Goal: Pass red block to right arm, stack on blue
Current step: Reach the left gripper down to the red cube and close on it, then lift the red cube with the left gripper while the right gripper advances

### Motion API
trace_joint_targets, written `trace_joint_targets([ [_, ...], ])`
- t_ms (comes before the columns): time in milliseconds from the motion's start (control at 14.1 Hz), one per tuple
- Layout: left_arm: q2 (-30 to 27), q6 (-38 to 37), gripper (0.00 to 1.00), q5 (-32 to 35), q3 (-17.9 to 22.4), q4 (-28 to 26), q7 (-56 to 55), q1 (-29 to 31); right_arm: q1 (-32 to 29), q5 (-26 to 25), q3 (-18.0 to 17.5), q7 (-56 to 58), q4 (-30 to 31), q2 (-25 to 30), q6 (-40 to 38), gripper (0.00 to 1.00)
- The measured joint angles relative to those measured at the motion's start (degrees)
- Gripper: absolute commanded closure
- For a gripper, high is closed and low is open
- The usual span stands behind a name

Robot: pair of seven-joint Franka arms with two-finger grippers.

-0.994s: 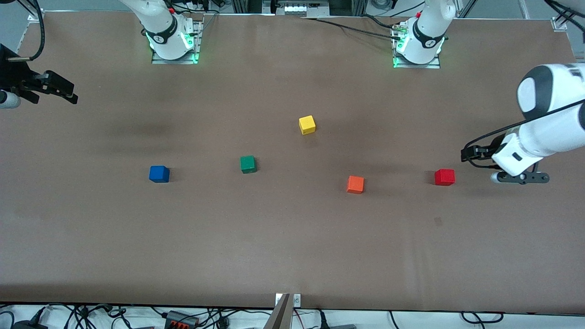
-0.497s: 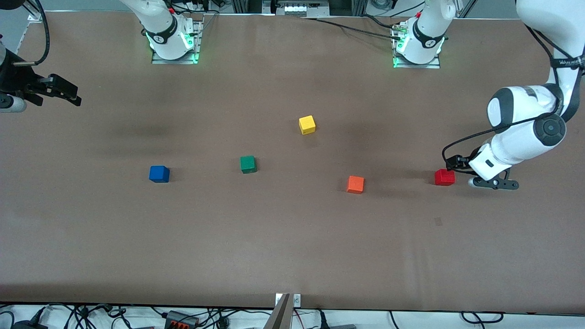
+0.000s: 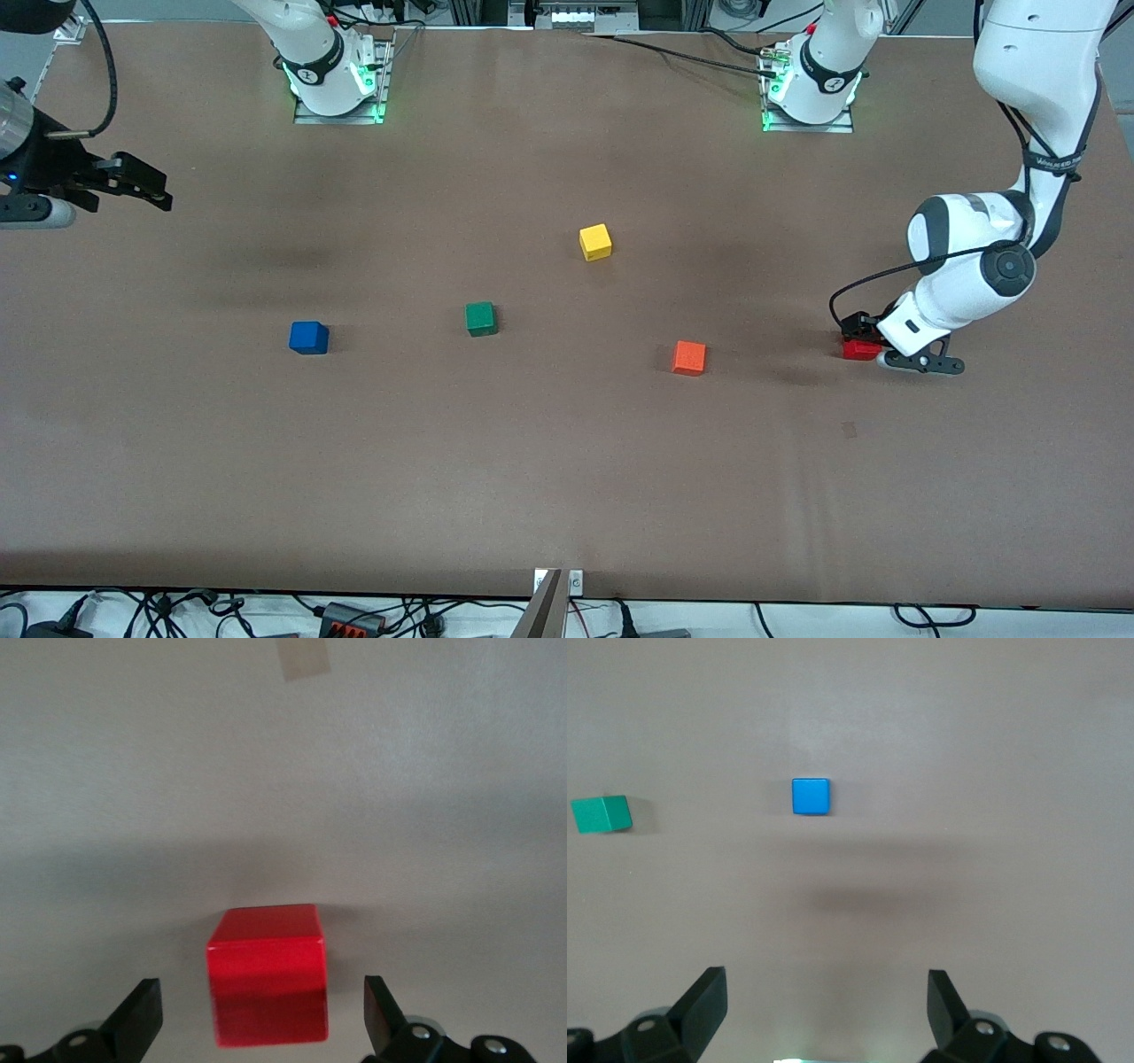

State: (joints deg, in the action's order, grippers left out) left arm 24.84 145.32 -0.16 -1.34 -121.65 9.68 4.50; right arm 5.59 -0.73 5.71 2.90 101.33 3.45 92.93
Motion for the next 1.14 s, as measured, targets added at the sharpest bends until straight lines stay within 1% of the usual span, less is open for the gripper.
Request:
trace_joint_targets([
  [71,0.52,1.25,0.0,0.0,-0.03,-0.06,0.95,0.0,1.07,0.02,-0.07,0.0,0.0,-0.59,0.0,0.0],
  [142,1.06,2.93,0.12,0.0,-0.03,-0.15,1.78,0.1,2.2,0.03,-0.15,-0.04,-0.01,-1.24,0.01,0.0],
  [213,1.57,4.26,0.32,0.0,-0.02,-0.17,2.29,0.3,3.32,0.03,-0.22,-0.09,-0.01,-1.89,0.06,0.0],
  [284,1.97,4.94,0.47,0.0,-0.02,-0.18,2.65,0.49,4.26,0.05,-0.26,-0.13,-0.04,-2.47,0.14,0.0],
  [355,2.2,5.23,0.58,0.0,-0.02,-0.18,2.96,0.64,4.96,0.25,-0.28,-0.13,-0.09,-3.05,0.25,0.0],
  [497,2.25,5.28,0.74,0.0,-0.03,-0.18,3.09,0.73,6.09,1.1,-0.32,-0.13,-0.42,-4.28,0.51,0.0],
  [639,2.22,5.33,0.87,0.01,-0.05,-0.17,3.13,0.74,7.66,1.51,-0.34,-0.13,-1.72,-6.14,0.58,0.0],
  [710,2.12,5.34,0.9,0.01,-0.08,-0.14,3.25,0.73,8.8,2.06,-0.36,-0.13,-2.59,-7.37,0.72,0.0],
  [852,1.15,4.49,0.91,0.01,-0.24,0.32,4.14,0.73,11.5,5.58,-0.42,-0.35,-4.33,-10.13,1.75,0.0],
  [923,-0.03,2.93,0.91,0.02,-0.57,0.88,4.82,0.72,12.61,7.72,-0.44,-0.57,-5.14,-11.4,2.33,0.0],
  [994,-1.69,0.31,0.91,0.02,-1.1,1.8,5.74,0.71,13.26,10.5,-0.43,-0.74,-5.63,-12.53,3.02,0.0],
  [1135,-5.29,-7.25,0.91,0.04,-2.22,4.8,9.25,0.66,13.33,19.06,-0.26,-0.76,-5.97,-14.76,4.96,0.0],
])
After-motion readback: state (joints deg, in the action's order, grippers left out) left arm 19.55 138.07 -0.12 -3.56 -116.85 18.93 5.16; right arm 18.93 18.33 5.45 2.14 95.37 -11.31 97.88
